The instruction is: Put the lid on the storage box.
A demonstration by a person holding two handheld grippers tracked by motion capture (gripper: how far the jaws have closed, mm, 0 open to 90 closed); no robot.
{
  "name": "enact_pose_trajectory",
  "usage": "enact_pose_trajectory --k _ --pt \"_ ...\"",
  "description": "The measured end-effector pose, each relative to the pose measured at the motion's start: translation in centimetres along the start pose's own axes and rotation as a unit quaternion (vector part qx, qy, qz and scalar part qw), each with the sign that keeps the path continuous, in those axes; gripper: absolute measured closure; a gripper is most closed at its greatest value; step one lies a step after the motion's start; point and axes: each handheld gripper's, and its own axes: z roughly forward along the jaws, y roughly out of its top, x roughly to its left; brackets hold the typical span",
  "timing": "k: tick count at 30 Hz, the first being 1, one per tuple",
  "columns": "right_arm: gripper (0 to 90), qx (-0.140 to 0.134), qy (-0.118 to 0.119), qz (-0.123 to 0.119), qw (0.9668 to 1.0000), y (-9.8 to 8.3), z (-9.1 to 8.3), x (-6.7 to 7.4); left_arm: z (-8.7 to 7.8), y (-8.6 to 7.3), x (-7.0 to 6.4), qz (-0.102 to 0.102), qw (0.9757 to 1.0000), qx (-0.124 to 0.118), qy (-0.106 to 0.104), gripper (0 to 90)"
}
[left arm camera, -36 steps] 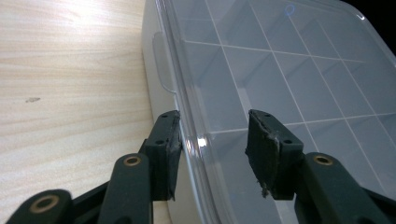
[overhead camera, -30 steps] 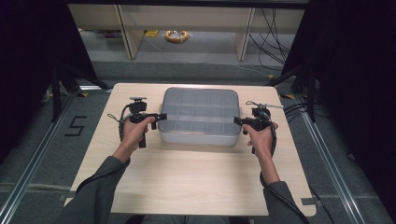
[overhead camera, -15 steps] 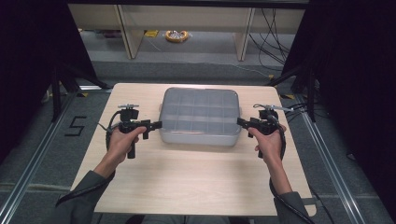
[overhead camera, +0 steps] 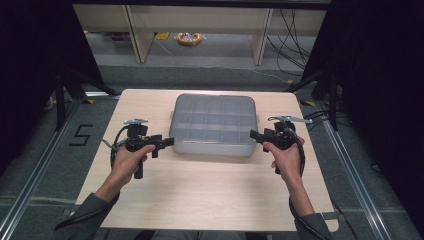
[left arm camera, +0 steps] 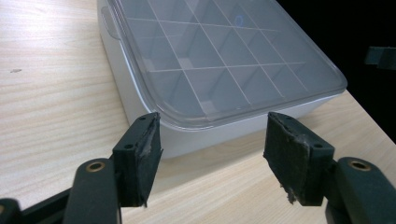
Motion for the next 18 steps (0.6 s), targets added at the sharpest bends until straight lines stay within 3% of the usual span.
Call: enact_pose_trajectory --k 1,2,3,7,8,10,13,18 --pt "34.5 0.001 -0.002 0.006 1.0000 -0.2 -0.1 0.2 0.0 -0.2 0.0 0.003 1.0000 0.000 -0.002 35.3" --pt "33.9 0.002 -0.002 -0.005 1.0000 -0.3 -0.1 0.1 -0.1 -0.3 0.0 0.000 1.0000 -0.001 -0.002 34.6" --pt "33.7 0.003 0.002 0.002 1.0000 -0.4 -0.2 0.2 -0.2 -0.4 0.0 0.000 1.0000 -0.003 -0.003 33.7" --pt "33.4 -0.001 0.010 -0.010 0.9999 -0.9 -0.4 0.5 -0.3 -0.9 -0.2 0.004 0.9999 -0.005 -0.008 31.9" --pt "33.1 0.003 0.009 -0.002 1.0000 -1.1 -0.5 0.8 -0.4 -1.0 -0.3 0.004 1.0000 -0.004 -0.007 31.4" --pt "32.6 -0.002 0.012 -0.018 0.9998 -1.2 -0.6 0.7 -0.4 -1.2 -0.4 0.014 0.9999 0.000 -0.001 29.7" --pt "32.1 -0.009 0.019 -0.018 0.9996 -1.7 -0.8 0.9 -0.3 -1.5 -0.6 0.015 0.9999 0.002 -0.003 28.9" --pt "31.0 -0.006 0.027 0.004 0.9996 -1.9 -0.9 1.2 -0.2 -1.9 -0.8 0.019 0.9998 0.005 -0.002 27.2"
